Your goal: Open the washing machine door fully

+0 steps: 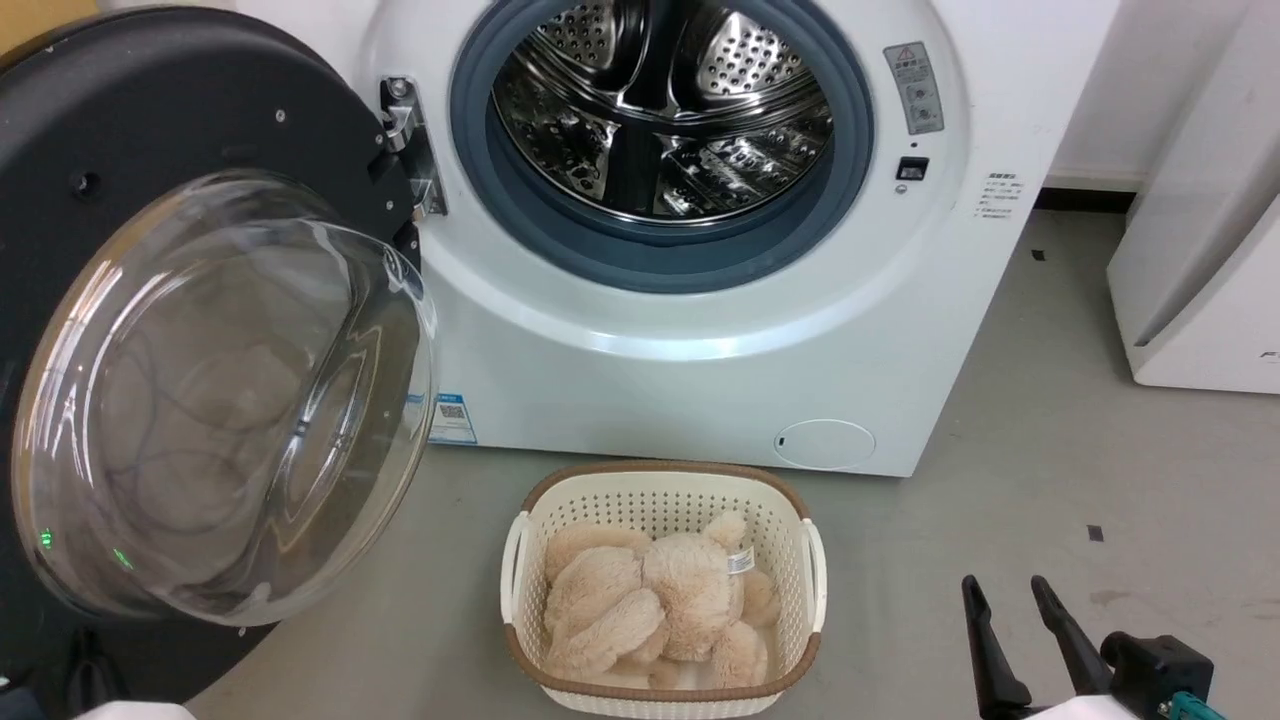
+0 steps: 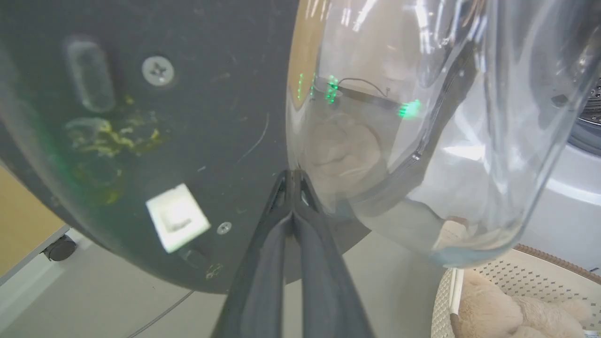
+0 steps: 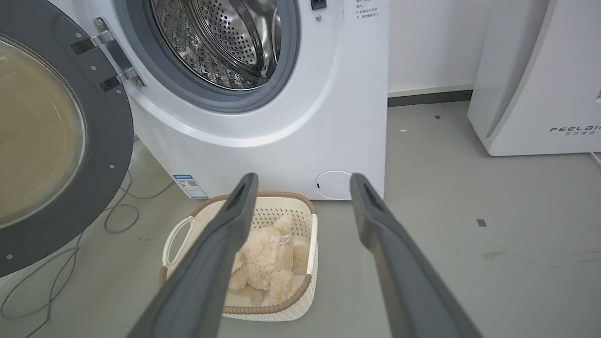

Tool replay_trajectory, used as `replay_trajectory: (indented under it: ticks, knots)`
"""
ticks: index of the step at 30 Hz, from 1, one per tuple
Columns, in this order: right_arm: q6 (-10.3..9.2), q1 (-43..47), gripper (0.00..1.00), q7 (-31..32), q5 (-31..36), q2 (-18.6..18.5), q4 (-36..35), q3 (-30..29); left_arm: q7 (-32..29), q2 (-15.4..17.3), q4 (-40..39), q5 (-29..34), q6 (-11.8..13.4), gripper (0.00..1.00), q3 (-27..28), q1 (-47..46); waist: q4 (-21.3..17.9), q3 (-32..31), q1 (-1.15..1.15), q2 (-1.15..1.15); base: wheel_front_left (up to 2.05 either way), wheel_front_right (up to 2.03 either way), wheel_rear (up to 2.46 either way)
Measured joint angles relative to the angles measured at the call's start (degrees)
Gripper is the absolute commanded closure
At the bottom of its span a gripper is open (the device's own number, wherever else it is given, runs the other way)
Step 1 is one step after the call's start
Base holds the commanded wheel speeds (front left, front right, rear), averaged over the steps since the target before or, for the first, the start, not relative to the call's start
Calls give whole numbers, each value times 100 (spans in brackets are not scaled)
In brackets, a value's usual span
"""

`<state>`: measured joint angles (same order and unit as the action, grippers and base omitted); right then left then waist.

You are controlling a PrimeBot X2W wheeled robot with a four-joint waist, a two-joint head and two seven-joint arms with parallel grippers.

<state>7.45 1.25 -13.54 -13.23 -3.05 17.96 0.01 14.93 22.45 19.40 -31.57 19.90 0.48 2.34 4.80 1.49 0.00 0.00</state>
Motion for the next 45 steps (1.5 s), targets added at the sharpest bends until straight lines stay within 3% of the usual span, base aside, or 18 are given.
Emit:
replay_trajectory:
  ticks: [11,12,13,14,15,16,22,30,45]
  knots:
    - [0,9,0,-26,-42,0,35,-54,0,-1057,-1003,522,-300,100,282,784,36,-163,0,0,0,0,0]
    - [0,9,0,-26,-38,1,29,-59,1,-1148,-1117,601,-314,85,272,848,51,-177,0,0,0,0,0]
    - [0,9,0,-26,-30,1,20,-67,0,-1238,-1238,697,-344,55,253,909,64,-190,0,0,0,0,0]
    - [0,9,0,-26,-29,1,9,-77,0,-1315,-1327,775,-380,11,224,955,80,-201,0,0,0,0,0]
    - [0,9,0,-26,-29,0,-1,-87,0,-1384,-1408,848,-413,11,178,979,94,-214,0,0,0,0,0]
    - [0,9,0,-24,-27,1,-14,-85,0,-1446,-1471,925,-449,0,135,983,106,-228,0,0,0,0,0]
    - [0,15,0,-5,-24,1,-73,-55,0,-1616,-1811,1417,-493,0,-289,984,128,-335,0,0,0,0,0]
    - [0,59,0,84,91,3,-198,42,-298,-1541,-1855,1766,-709,0,-891,736,-56,-417,0,0,0,0,0]
    - [0,107,0,314,318,2,-612,22,-270,-1506,-1128,1827,-901,0,-1191,215,-927,-429,0,0,0,0,0]
